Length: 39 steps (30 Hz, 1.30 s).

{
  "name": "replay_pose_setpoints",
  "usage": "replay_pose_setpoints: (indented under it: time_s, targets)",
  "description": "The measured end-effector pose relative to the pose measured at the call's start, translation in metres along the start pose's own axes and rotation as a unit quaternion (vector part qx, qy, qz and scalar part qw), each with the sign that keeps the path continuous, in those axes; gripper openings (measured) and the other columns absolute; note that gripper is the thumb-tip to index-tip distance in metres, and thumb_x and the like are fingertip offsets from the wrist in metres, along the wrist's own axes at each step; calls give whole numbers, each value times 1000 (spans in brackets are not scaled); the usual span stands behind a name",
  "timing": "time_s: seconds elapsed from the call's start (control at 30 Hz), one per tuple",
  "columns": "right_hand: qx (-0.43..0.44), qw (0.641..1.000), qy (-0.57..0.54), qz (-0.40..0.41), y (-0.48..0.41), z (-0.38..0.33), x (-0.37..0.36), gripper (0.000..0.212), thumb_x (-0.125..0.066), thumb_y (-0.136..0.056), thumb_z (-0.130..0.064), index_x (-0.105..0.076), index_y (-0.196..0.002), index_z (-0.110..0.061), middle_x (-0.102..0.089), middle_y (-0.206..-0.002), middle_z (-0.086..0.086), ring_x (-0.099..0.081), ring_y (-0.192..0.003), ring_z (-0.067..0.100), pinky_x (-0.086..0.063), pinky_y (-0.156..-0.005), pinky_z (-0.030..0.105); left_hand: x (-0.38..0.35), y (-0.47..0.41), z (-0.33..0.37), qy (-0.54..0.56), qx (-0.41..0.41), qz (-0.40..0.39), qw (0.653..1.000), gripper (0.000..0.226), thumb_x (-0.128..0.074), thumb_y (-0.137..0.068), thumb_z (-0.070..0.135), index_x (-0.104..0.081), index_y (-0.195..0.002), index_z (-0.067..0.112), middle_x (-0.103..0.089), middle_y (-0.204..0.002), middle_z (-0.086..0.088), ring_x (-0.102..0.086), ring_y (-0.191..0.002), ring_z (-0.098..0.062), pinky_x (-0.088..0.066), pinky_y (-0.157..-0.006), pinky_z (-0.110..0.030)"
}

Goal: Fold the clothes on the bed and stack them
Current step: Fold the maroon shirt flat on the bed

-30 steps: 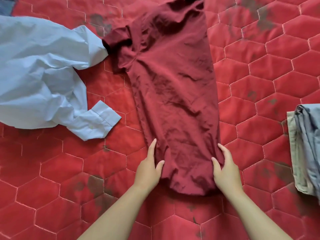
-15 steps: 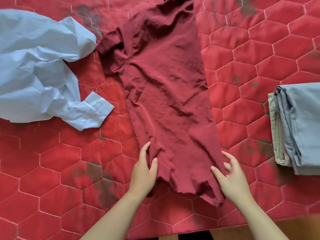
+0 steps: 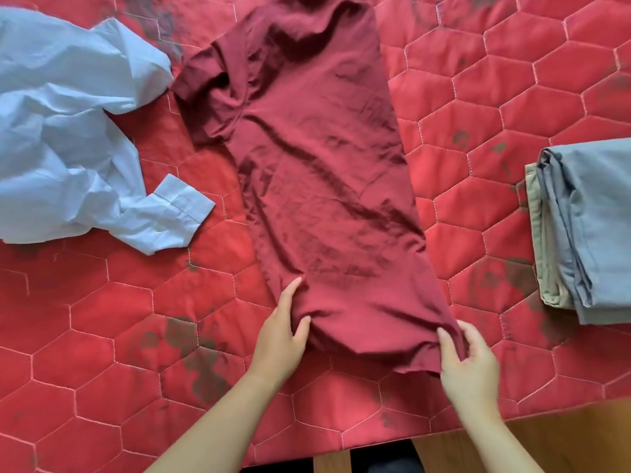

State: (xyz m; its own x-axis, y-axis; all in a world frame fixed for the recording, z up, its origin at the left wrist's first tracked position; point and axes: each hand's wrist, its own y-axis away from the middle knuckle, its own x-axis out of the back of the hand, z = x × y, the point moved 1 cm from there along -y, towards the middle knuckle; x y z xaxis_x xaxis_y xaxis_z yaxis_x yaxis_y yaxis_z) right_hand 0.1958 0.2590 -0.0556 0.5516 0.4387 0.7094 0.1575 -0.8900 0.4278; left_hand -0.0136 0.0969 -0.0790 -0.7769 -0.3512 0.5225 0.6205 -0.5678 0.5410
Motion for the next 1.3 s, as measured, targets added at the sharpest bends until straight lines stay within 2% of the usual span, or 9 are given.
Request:
replay_pose_setpoints:
  time_s: [0.07,0.13,0.23,0.3,0.43,0.7,0.93,1.07,1.3]
  targets:
    - [9,997,-57,57,7,-5,5,20,-61,-88,-18,-59,-106,-27,-66,-92,-12,-61,-90,4,-38,-73,2,-2,8,7,27,-18,56,998,56,-52,-91,16,-31,-134,47,-58,-114,2,-55,-102,-18,-35,-78,-20]
    - [4,994,-68,80,11,-4,8,25,-61,-87,-22,-55,-107,-36,-65,-92,-16,-60,-91,-5,-41,-76,8,-5,18,8,25,-6,77,997,48,-49,-93,19,-36,-129,49,-57,-108,2,-54,-98,-18,-33,-76,-18]
    - [-51,998,27,15,8,10,6,32,-61,-88,-27,-53,-118,-30,-65,-106,6,-59,-102,22,-40,-80,31,-10,29,-2,-68,68,27,995,42,-46,-95,31,-35,-133,44,-47,-110,2,-58,-98,-26,-42,-76,-29]
    - [-64,988,126,-60,5,18,3,42,-62,-87,-30,-50,-126,-21,-60,-117,11,-56,-106,30,-43,-84,38,-11,34,-10,-180,115,-15,977,52,-46,-93,41,-26,-141,43,-37,-127,-7,-53,-109,-30,-45,-85,-37]
    - [76,969,220,-88,-11,0,-12,50,-67,-83,-29,-52,-128,-12,-50,-129,11,-47,-118,32,-39,-99,45,-3,17,-3,-247,53,82,964,62,-58,-85,44,-33,-141,38,-18,-149,-13,-21,-138,-33,-31,-105,-52]
    - [355,895,232,-141,-71,-104,-102,52,-61,-87,-33,-48,-135,-18,-33,-149,7,-27,-139,28,-26,-108,48,1,-86,23,-292,-102,95,946,60,-50,-89,45,-27,-143,38,-18,-154,-2,-9,-142,-23,-8,-113,-49]
    - [414,881,216,-80,-144,-197,-159,49,-47,-94,-32,-39,-141,-20,-22,-154,2,-13,-142,23,-11,-113,47,49,-183,31,-307,-126,167,929,58,-46,-90,44,-28,-144,34,-17,-155,-1,-10,-142,-21,-5,-113,-49]
    - [445,863,229,-71,-172,-243,-187,50,-46,-93,-34,-37,-141,-22,-18,-155,0,-11,-143,23,-9,-112,53,88,-216,32,-279,-113,220,928,54,-48,-90,40,-38,-140,24,-24,-151,-5,-21,-138,-24,-14,-112,-49]
    - [395,857,328,-39,-191,-241,-227,60,-25,-91,-53,-14,-147,-36,-3,-158,-8,3,-144,20,6,-105,66,178,-293,45,-277,-110,295,908,49,-48,-90,39,-42,-136,22,-30,-146,-5,-26,-133,-26,-22,-106,-46]
